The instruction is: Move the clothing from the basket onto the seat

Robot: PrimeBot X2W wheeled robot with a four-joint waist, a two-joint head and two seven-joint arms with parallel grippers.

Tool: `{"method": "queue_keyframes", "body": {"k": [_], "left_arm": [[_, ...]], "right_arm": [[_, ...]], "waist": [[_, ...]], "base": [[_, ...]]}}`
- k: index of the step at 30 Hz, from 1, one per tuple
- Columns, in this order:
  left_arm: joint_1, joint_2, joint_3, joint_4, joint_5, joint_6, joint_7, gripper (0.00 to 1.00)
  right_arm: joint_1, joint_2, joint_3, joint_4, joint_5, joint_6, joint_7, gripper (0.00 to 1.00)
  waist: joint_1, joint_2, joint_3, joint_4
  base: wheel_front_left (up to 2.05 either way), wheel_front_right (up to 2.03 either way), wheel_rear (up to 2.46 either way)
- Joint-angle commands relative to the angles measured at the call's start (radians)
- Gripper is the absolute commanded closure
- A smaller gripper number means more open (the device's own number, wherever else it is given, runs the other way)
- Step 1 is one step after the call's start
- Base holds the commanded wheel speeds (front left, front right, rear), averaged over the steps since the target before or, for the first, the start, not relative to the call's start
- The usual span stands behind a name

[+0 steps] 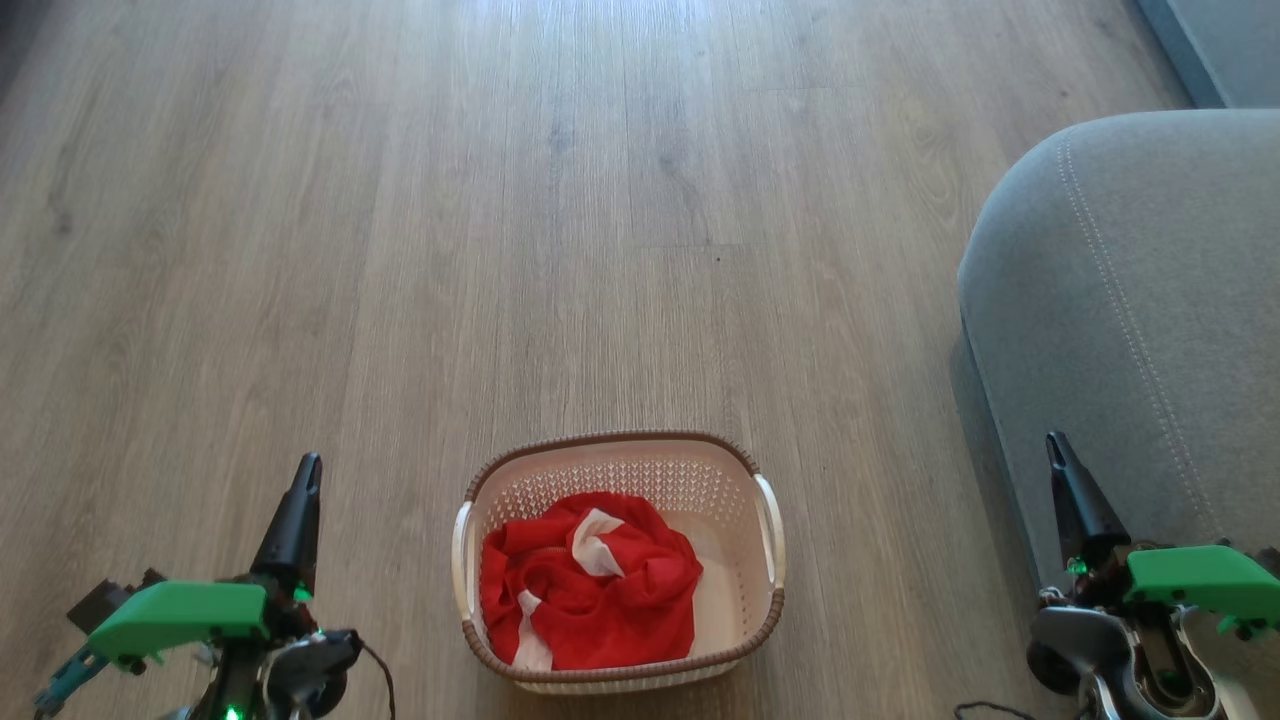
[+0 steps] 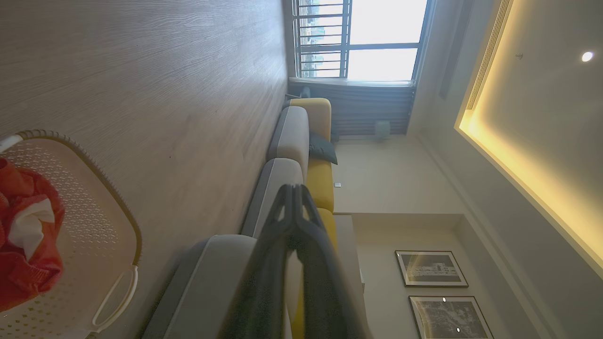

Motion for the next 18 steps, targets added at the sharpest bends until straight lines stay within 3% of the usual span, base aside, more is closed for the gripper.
{"method": "queue_keyframes", "body": {"k": [1, 12, 13, 18], "left_arm": [[-0.048, 0.018, 0.034, -0.03, -0.006, -0.009, 0.007, 1.0], [-0.048, 0.018, 0.034, -0.03, -0.006, -0.009, 0.007, 1.0], [0.0, -0.001, 0.0, 0.003, 0.0, 0.001, 0.0, 0.0], [0.049, -0.011, -0.009, 0.075, 0.001, 0.002, -0.002, 0.0]], "right_arm": [[-0.054, -0.015, 0.018, -0.032, 0.006, 0.008, 0.006, 1.0], [-0.054, -0.015, 0.018, -0.032, 0.006, 0.008, 0.006, 1.0], [0.0, 0.001, 0.0, 0.003, 0.0, 0.0, 0.0, 0.0], [0.045, 0.005, 0.007, 0.082, 0.0, -0.001, 0.0, 0.0]], "waist": [[0.0, 0.0, 0.0, 0.0], [0.0, 0.0, 0.0, 0.0], [0.0, 0.0, 0.0, 0.0], [0.0, 0.0, 0.0, 0.0]], "base": [[0.0, 0.0, 0.0], [0.0, 0.0, 0.0], [0.0, 0.0, 0.0], [0.0, 0.0, 0.0]]}}
